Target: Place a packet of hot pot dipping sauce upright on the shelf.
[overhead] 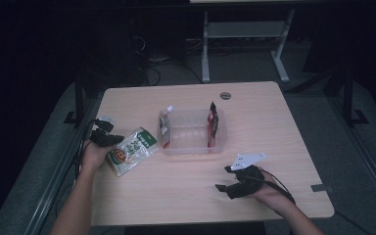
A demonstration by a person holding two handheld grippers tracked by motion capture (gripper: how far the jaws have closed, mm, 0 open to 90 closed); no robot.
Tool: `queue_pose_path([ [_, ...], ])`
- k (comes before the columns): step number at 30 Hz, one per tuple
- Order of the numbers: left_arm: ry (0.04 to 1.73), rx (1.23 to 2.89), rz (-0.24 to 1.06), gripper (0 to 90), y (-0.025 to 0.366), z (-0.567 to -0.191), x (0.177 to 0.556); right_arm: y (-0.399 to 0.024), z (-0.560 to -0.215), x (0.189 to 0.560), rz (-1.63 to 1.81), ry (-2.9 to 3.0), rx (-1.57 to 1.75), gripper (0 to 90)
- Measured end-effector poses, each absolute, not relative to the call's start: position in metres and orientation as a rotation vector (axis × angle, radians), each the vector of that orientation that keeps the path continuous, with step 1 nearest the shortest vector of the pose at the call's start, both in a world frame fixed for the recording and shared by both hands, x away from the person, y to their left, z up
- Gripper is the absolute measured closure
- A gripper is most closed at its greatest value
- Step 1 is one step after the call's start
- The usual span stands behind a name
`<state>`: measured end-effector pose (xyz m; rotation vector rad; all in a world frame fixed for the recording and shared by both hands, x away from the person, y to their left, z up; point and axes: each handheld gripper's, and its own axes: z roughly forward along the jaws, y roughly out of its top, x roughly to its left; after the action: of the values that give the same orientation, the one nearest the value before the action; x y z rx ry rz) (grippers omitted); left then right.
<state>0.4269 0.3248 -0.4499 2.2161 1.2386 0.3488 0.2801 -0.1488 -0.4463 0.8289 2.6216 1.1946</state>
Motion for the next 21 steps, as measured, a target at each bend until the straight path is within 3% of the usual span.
queue_pose_path([
  [21,0.916,2.382,0.235,89.6,0.271,-0.445,0.365,-0.149,-0.445,0.279,1.201,2.618,0.833,26.1],
])
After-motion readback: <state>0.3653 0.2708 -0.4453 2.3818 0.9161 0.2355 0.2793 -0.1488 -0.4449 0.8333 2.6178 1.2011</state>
